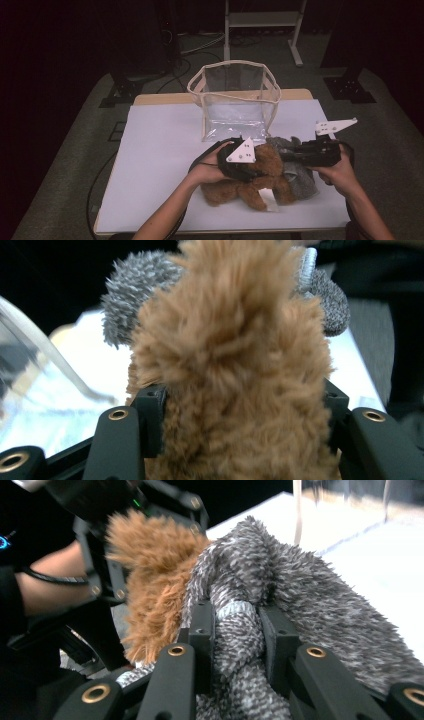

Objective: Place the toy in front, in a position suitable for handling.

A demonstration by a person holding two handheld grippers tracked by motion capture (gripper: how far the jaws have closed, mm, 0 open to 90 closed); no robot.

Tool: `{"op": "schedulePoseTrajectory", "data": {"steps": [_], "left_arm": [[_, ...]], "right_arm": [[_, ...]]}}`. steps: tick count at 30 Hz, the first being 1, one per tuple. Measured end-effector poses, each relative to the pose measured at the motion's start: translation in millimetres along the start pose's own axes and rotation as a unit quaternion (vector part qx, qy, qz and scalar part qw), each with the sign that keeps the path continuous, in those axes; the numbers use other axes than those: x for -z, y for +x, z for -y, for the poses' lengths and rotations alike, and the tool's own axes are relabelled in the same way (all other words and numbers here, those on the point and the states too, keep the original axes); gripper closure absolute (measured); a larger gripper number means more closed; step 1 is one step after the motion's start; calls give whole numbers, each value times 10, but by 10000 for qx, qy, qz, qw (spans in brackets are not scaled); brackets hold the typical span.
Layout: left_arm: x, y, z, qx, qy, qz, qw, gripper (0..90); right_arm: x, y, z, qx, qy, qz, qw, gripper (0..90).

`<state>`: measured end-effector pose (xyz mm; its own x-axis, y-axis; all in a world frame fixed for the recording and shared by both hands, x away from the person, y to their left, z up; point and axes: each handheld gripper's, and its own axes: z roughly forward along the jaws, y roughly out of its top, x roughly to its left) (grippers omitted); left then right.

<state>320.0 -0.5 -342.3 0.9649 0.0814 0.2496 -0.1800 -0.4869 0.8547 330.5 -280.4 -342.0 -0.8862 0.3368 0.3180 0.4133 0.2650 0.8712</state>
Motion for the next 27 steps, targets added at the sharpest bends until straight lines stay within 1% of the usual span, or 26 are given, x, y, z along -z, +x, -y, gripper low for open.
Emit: {"op": "schedulePoseTrajectory", "data": {"steps": [1, 2, 3, 4, 5, 6, 8, 10, 11, 12, 13, 14, 15, 18, 21, 23, 27], "left_arm": [[13, 16, -21, 58, -159, -13, 9999, 417], [25, 32, -38, 158, -341, -12, 9993, 414], [38, 44, -47, 220, -516, -33, 9984, 410], [45, 46, -39, 293, -678, -26, 9973, 405], [50, 42, -21, 299, -696, -15, 9971, 397], [58, 26, 12, 298, -683, -20, 9972, 393], [106, -2, 96, 313, -689, -18, 9971, 389], [235, -19, 204, 379, -760, -67, 9964, 392], [310, -18, 249, 443, -818, -83, 9956, 403], [377, -23, 278, 470, -833, -149, 9953, 413], [455, -31, 301, 478, -834, -235, 9951, 423], [517, -34, 319, 510, -859, -277, 9946, 424], [565, -33, 334, 524, -892, -292, 9942, 428], [709, -32, 403, 636, -1057, -350, 9917, 440], [807, -30, 468, 737, -1170, -413, 9895, 442], [856, -24, 509, 795, -1241, -442, 9881, 441], [899, -29, 543, 821, -1291, -467, 9871, 440]], "right_arm": [[36, 31, -70, 53, -12, 13, 10000, 710], [71, 63, -145, 156, -23, 54, 9999, 711], [102, 96, -221, 262, -60, 82, 9996, 711], [128, 134, -292, 317, -75, 104, 9994, 712], [140, 174, -373, 394, -56, 103, 9992, 713], [114, 202, -423, 471, -46, 51, 9989, 713], [-9, 258, -479, 549, 96, -70, 9984, 713], [-184, 314, -518, 635, 240, -110, 9976, 714], [-251, 328, -540, 649, 247, -181, 9974, 714], [-319, 340, -567, 675, 229, -251, 9971, 714], [-384, 359, -601, 714, 224, -269, 9968, 713], [-462, 391, -650, 778, 209, -284, 9963, 711], [-508, 420, -690, 836, 189, -286, 9959, 710], [-565, 506, -775, 991, 99, -247, 9947, 709], [-546, 559, -781, 1046, 68, -188, 9943, 708], [-510, 557, -737, 1001, 64, -183, 9948, 708], [-384, 501, -592, 862, 96, -162, 9961, 708]]}}
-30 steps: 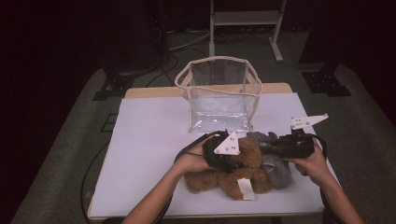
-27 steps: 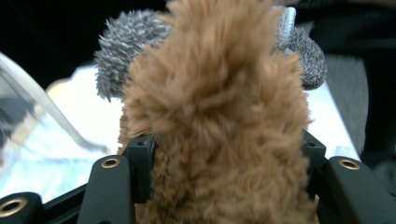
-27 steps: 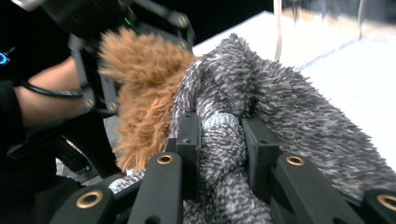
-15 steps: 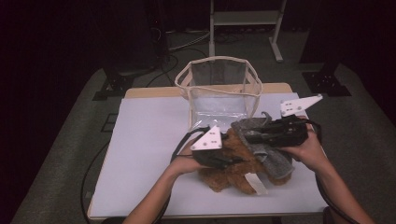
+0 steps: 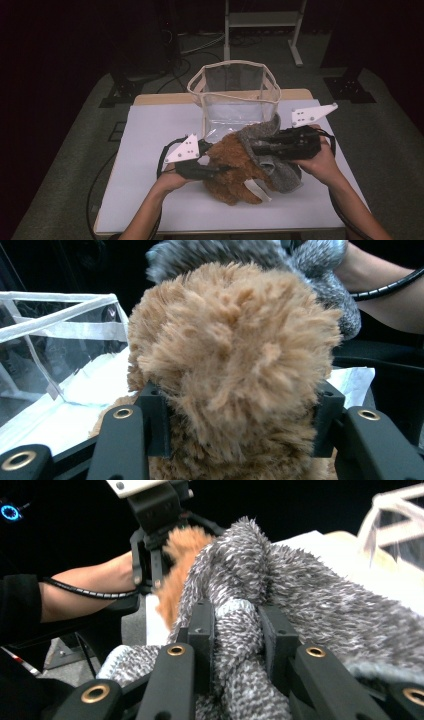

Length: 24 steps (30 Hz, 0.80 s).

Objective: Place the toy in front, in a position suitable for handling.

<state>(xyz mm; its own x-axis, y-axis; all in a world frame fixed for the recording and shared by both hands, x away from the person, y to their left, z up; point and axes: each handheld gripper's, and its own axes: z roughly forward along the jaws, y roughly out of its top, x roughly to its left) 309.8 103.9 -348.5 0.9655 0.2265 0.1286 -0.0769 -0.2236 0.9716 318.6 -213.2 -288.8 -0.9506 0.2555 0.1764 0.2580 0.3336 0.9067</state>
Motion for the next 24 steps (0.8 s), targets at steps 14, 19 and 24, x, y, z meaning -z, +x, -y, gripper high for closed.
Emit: {"op": "schedulePoseTrajectory", "data": {"steps": [14, 19, 24], "left_arm": [[-76, 14, -64, -68, 174, 90, 9998, 438], [-109, 30, -85, -21, 233, 34, 9997, 437], [-174, -1, -137, -134, 340, 79, 9993, 435]], "right_arm": [[115, -327, 13, -442, -99, 436, 9980, 706], [76, -236, 13, -379, 40, 314, 9988, 706], [11, -76, -122, -55, 63, 174, 9998, 704]]}}
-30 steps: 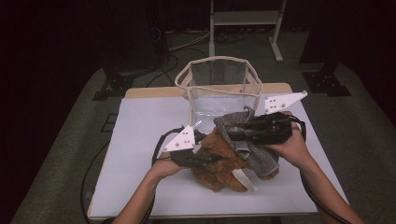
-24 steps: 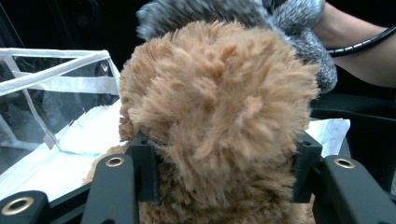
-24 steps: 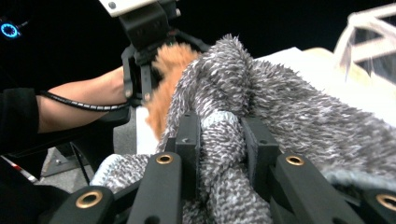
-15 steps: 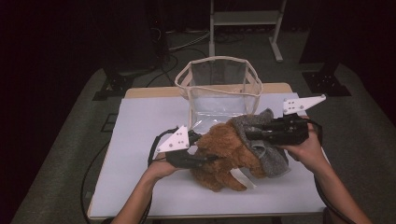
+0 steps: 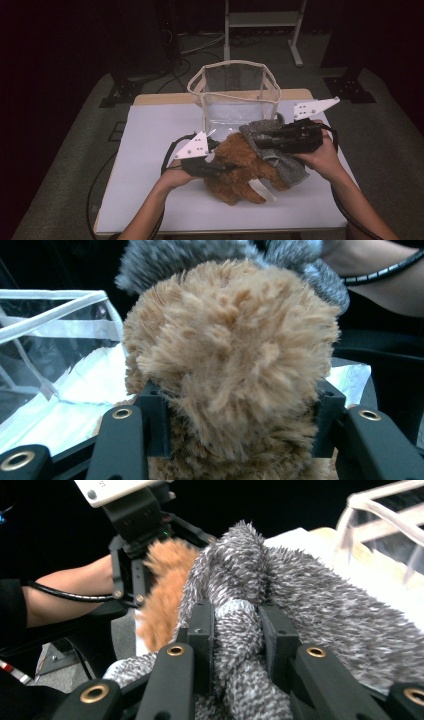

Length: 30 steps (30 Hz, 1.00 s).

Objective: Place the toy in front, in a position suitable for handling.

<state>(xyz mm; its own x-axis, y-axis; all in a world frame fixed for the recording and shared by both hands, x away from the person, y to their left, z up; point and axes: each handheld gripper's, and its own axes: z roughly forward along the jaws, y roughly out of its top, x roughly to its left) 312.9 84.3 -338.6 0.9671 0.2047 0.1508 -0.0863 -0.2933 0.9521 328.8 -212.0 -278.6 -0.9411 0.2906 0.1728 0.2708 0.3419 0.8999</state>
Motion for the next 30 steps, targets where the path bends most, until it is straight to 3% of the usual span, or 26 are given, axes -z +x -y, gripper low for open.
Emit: {"op": "schedulePoseTrajectory", "data": {"steps": [3, 7, 13, 16, 19, 20, 22, 25, 30], "left_arm": [[21, 13, -12, 22, 50, -87, 9999, 436], [30, 10, -42, 40, 115, -29, 9999, 441], [-29, 19, -222, -157, 553, 122, 9983, 447], [-162, 10, -244, -313, 1086, 175, 9934, 447], [-352, -13, -141, -448, 1708, 250, 9840, 443], [-402, -27, -97, -483, 1822, 294, 9816, 439], [-451, -31, -60, -371, 1750, 423, 9830, 422], [-464, -21, -86, -419, 1830, 387, 9815, 379], [-444, -19, -108, -369, 1872, 454, 9806, 277]], "right_arm": [[13, -15, 25, -39, 31, -29, 10000, 704], [83, -67, 207, -241, 27, -73, 9997, 704], [167, -52, 348, -312, 38, 11, 9995, 703], [219, -62, 414, -355, 54, 59, 9993, 703], [280, -120, 579, -521, 97, 159, 9985, 703], [301, -143, 653, -612, 133, 207, 9978, 702], [347, -193, 812, -758, 233, 355, 9962, 701], [444, -275, 1060, -972, 430, 630, 9923, 698], [569, -422, 1498, -1340, 714, 1098, 9823, 684]]}}
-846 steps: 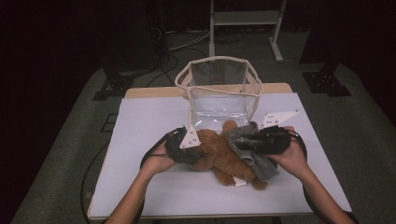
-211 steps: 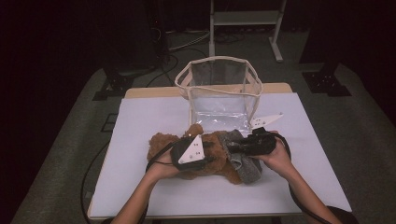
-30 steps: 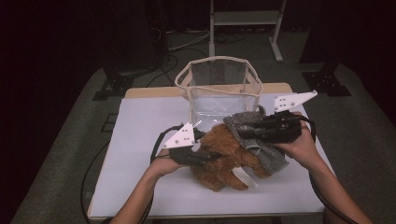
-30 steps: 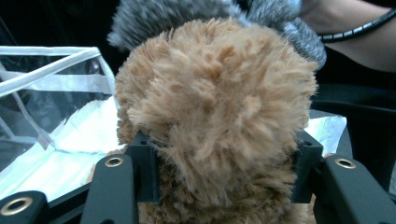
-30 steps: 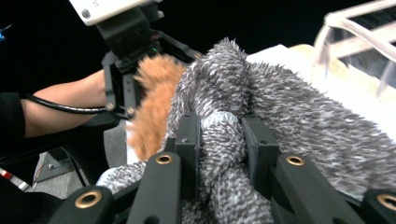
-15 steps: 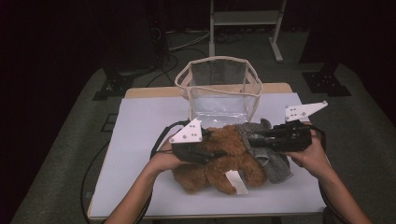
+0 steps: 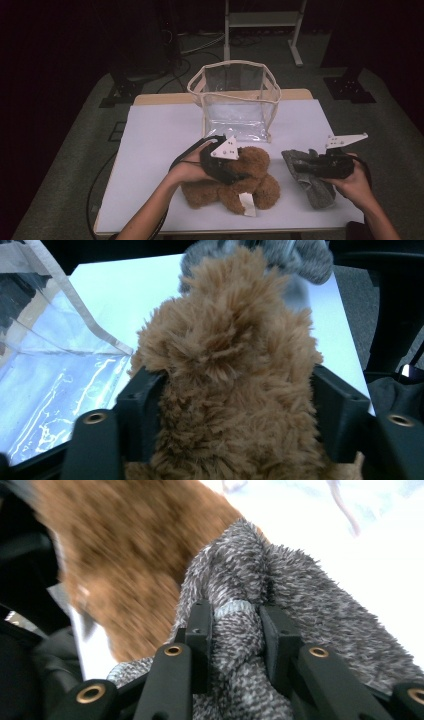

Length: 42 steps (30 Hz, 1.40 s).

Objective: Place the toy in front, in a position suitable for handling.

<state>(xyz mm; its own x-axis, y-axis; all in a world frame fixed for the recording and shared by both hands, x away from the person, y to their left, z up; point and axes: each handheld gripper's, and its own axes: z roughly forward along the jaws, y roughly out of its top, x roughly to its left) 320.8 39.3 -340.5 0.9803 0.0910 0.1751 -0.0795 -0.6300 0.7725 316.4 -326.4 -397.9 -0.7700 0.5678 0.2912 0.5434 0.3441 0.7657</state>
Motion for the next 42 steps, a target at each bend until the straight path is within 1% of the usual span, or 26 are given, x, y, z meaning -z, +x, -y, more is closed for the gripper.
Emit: {"op": "schedulePoseTrajectory", "data": {"steps": [1, 4, 6, 8, 9, 11, 14, 15, 17, 20, 24, 26, 28, 34, 35, 38, 42], "left_arm": [[8, 3, 0, 27, -7, -16, 10000, 259], [46, 12, 13, 101, -27, -17, 9999, 202], [90, 17, 29, 157, -43, -2, 9999, 180], [137, 14, 54, 176, -98, -23, 9998, 172], [160, 13, 68, 175, -88, -24, 9998, 167], [205, 7, 99, 201, -127, -69, 9997, 155], [285, 10, 152, 225, -183, -133, 9995, 154], [306, 3, 170, 273, -204, -154, 9993, 146], [349, -6, 207, 286, -208, -187, 9992, 135], [402, -16, 260, 325, -232, -245, 9989, 125], [461, -17, 331, 385, -245, -302, 9985, 116], [485, -18, 366, 416, -249, -327, 9983, 109], [503, -26, 398, 438, -248, -349, 9981, 108], [546, -62, 476, 467, -275, -414, 9977, 101], [554, -68, 488, 446, -262, -418, 9978, 100], [576, -85, 522, 492, -293, -444, 9974, 98], [605, -84, 553, 495, -318, -484, 9971, 98]], "right_arm": [[-8, -41, 65, -60, 54, 74, 9999, 677], [-33, -122, 204, -186, 78, 112, 9997, 638], [-48, -152, 258, -206, 116, 192, 9995, 589], [-53, -163, 277, -239, 47, 183, 9995, 537], [-49, -160, 271, -235, 19, 185, 9996, 509], [-43, -143, 242, -199, -23, 152, 9997, 486], [-52, -78, 175, -63, -29, 111, 9999, 452], [-58, -56, 152, -12, -15, 106, 9999, 444], [-68, -19, 107, 78, -18, 117, 9999, 432], [-69, -7, 60, 119, -36, 134, 9998, 425], [-57, -23, 33, 73, -75, 122, 9999, 422], [-56, -13, 29, 46, -100, 46, 9999, 422], [-65, 18, 19, 75, -121, -39, 9999, 421], [-110, 109, -31, 185, -165, -244, 9994, 421], [-115, 118, -40, 204, -161, -277, 9993, 421], [-128, 155, -73, 274, -218, -413, 9985, 416], [-132, 209, -130, 367, -226, -500, 9978, 409]]}}
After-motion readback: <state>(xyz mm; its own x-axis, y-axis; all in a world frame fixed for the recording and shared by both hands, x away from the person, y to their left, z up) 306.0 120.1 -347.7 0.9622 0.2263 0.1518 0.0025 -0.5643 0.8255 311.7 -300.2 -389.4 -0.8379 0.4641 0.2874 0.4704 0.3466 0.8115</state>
